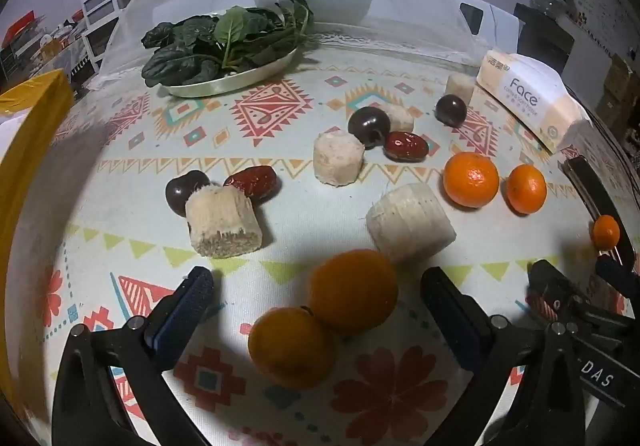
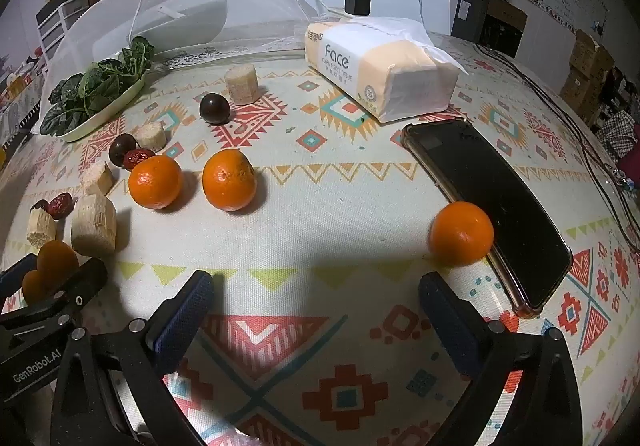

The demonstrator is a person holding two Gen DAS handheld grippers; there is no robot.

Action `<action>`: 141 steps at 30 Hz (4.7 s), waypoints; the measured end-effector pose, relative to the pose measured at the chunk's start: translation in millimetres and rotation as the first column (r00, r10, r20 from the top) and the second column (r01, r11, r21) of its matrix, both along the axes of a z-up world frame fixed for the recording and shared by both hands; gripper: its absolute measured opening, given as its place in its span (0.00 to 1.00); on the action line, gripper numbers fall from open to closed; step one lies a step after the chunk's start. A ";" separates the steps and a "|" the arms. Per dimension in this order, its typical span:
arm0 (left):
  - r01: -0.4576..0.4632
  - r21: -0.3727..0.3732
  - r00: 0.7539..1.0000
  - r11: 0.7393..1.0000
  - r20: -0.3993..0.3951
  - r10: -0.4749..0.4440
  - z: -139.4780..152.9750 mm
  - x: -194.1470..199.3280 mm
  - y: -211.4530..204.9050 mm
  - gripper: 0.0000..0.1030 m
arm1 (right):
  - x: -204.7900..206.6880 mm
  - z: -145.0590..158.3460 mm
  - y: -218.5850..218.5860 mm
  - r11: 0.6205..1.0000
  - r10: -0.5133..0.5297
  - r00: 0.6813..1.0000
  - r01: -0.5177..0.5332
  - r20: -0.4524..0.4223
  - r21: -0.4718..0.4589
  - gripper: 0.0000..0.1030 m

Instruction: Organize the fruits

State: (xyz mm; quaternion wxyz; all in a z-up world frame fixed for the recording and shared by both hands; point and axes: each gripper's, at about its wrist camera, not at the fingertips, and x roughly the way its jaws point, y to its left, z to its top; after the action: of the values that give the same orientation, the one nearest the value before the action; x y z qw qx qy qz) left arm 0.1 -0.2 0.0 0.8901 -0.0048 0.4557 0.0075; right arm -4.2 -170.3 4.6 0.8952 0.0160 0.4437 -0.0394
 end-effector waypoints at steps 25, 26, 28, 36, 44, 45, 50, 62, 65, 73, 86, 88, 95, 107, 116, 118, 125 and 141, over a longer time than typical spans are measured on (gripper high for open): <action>0.000 0.000 1.000 1.000 -0.001 0.000 0.0 0.0 0.0 1.00 | 0.9 -0.4 -0.5 1.000 0.000 1.000 0.000 0.000 -0.001 1.00; 0.000 0.000 1.000 1.000 -0.001 0.000 0.0 0.0 0.0 1.00 | 0.9 -0.4 -0.5 1.000 0.000 1.000 0.000 0.000 -0.001 1.00; 0.000 0.000 1.000 1.000 -0.001 0.000 0.0 0.0 0.0 1.00 | 1.0 -0.5 -0.5 1.000 0.000 1.000 0.000 0.000 -0.001 1.00; 0.000 0.000 1.000 1.000 -0.001 0.000 0.0 0.0 0.0 1.00 | 1.3 -0.6 -0.7 1.000 0.000 1.000 0.000 0.000 -0.001 1.00; 0.002 -0.001 1.000 1.000 -0.002 -0.002 0.0 0.0 0.1 1.00 | 1.5 -0.7 -0.8 1.000 0.000 1.000 0.000 0.000 -0.001 1.00; 0.015 -0.002 1.000 1.000 -0.005 -0.015 0.1 -0.4 0.6 1.00 | 1.6 -0.7 -0.9 1.000 0.000 1.000 0.000 0.000 -0.001 1.00; 0.085 -0.002 0.995 0.996 -0.043 -0.085 1.6 -9.6 1.9 1.00 | 0.4 -0.4 -1.9 1.000 0.009 1.000 -0.009 -0.017 0.004 1.00; 0.194 -0.126 0.980 0.973 -0.016 -0.198 30.5 -54.4 45.5 0.98 | -13.5 -0.1 -1.1 1.000 0.020 0.997 -0.020 -0.072 0.007 1.00; 0.185 -0.140 0.974 0.973 0.155 -0.163 73.8 -93.0 76.1 0.98 | -15.3 1.5 -0.5 1.000 0.002 0.998 -0.002 -0.063 -0.007 0.99; 0.178 -0.172 0.857 0.969 0.512 -0.066 187.2 -195.9 155.0 0.98 | -99.1 98.3 14.8 0.998 0.036 0.944 -0.019 0.329 -0.054 0.93; 0.205 -0.219 0.948 0.954 0.285 -0.138 125.9 -177.4 145.3 0.52 | -120.6 60.0 54.6 0.961 0.256 0.952 -0.270 0.167 0.066 0.77; 0.229 -0.239 0.952 0.944 0.256 -0.166 111.5 -166.6 138.3 0.52 | -119.9 44.3 57.7 0.954 0.277 0.952 -0.288 0.130 0.080 0.71; 0.265 -0.247 0.960 0.932 0.159 -0.231 68.9 -121.7 106.5 0.52 | -103.9 12.0 58.7 0.948 0.289 0.956 -0.293 0.050 0.123 0.46; 0.310 -0.201 0.951 0.929 0.072 -0.302 30.9 -53.0 50.8 0.52 | -93.6 8.9 48.9 0.934 0.305 0.952 -0.304 0.027 0.189 0.37; 0.327 -0.165 0.945 0.931 0.056 -0.322 20.0 -46.3 43.3 0.31 | -95.0 10.7 50.4 0.932 0.301 0.954 -0.296 0.008 0.208 0.28; 0.312 -0.167 0.950 0.935 0.064 -0.306 22.7 -50.8 51.3 0.31 | -97.7 14.4 53.5 0.937 0.294 0.956 -0.290 0.010 0.194 0.28; 0.202 -0.256 0.976 0.945 0.128 -0.174 54.4 -81.7 125.1 0.31 | -106.3 45.4 78.6 0.914 0.332 0.941 -0.339 0.069 0.225 0.28; -0.214 -0.222 0.952 0.951 0.172 0.254 75.8 -140.7 339.3 0.31 | -61.0 80.4 270.6 0.653 0.600 0.789 -0.580 0.136 0.487 0.28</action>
State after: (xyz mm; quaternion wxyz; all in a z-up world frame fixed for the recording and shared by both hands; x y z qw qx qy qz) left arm -140.6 339.0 75.8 0.9188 -0.1495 0.3592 0.0668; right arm -65.3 100.2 85.0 0.8139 0.1036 0.4356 0.3704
